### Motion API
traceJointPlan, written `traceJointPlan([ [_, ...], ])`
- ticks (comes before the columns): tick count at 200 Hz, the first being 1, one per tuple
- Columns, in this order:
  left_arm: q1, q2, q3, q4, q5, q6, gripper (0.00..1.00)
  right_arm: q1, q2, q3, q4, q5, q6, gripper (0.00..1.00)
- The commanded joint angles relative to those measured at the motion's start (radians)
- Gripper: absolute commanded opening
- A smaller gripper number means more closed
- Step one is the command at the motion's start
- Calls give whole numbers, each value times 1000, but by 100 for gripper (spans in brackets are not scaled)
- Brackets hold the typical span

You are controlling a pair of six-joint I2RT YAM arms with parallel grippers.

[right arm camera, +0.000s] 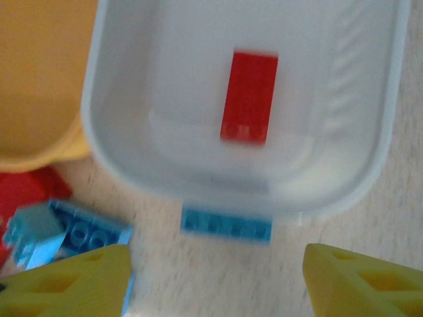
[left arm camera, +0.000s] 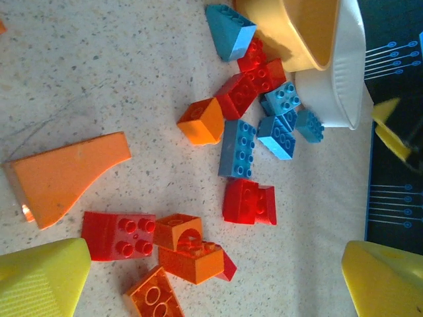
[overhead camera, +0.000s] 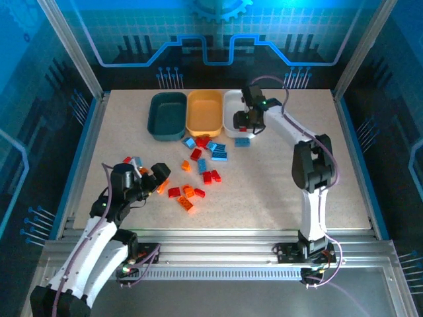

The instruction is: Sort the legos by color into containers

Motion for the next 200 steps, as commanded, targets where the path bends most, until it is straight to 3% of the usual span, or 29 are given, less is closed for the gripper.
traceJointPlan([
  [1,11,-39,-20,-42,-8,9,99,47,-91,-155,98,62,92,78],
  [49,13,-95,-125,46,60,-81,99,61,-47,-259,187,53,184,93],
  [89,13,-126,-99,-21,85,-67,99,66,78,-182,184,123,215,95],
  [149,13,-245,-111,-62,59,-64,99,79,192,-48,117,236,219,87],
  [200,13,-261,-103,-75,50,-51,99,74,245,-18,109,217,219,77],
])
